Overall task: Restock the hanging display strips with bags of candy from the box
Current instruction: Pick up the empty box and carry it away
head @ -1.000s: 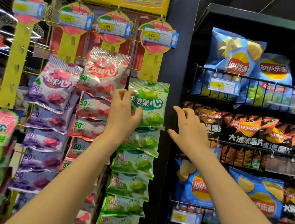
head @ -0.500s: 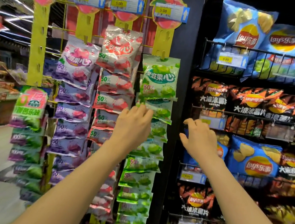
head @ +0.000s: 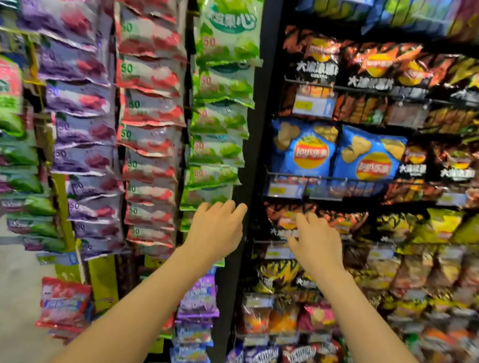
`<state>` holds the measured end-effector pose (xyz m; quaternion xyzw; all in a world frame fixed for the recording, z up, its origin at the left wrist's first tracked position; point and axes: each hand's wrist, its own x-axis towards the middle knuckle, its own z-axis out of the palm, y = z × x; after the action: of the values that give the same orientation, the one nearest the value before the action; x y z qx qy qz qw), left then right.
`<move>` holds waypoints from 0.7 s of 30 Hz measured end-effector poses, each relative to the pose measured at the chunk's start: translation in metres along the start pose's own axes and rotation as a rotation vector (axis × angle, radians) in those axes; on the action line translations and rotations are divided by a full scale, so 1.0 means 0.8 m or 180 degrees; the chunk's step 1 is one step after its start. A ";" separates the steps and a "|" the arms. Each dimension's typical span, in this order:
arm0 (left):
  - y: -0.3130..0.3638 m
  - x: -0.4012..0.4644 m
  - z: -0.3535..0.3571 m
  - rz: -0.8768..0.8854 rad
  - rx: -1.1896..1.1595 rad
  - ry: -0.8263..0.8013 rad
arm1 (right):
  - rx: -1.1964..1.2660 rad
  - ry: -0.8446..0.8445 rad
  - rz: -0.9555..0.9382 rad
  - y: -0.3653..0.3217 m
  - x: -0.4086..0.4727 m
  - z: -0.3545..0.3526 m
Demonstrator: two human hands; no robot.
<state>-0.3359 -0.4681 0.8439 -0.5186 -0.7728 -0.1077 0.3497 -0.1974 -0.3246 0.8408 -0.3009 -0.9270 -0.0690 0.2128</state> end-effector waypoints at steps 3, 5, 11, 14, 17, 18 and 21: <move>0.041 -0.017 0.019 -0.0006 -0.0195 -0.0371 | -0.0064 -0.0161 0.0169 0.030 -0.036 0.024; 0.071 -0.026 0.033 -0.0026 -0.0385 -0.0577 | -0.0032 -0.0288 0.0291 0.053 -0.059 0.037; 0.166 -0.041 0.081 0.0163 -0.0540 -0.1228 | -0.0130 -0.0672 0.0526 0.136 -0.128 0.072; 0.223 -0.041 0.102 0.0276 -0.0640 -0.1470 | -0.0200 -0.0837 0.0616 0.190 -0.158 0.090; 0.288 -0.041 0.128 0.0182 -0.0650 -0.1808 | -0.0293 -0.1079 0.0739 0.255 -0.185 0.109; 0.310 -0.041 0.137 0.0187 -0.0620 -0.1798 | -0.0317 -0.1171 0.0750 0.278 -0.194 0.114; 0.376 -0.040 0.155 0.0087 -0.0614 -0.2094 | -0.0294 -0.1467 0.0788 0.350 -0.217 0.130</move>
<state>-0.1180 -0.2937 0.6731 -0.5665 -0.8234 -0.0025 0.0326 0.0569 -0.1630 0.6715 -0.4292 -0.9030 -0.0144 -0.0112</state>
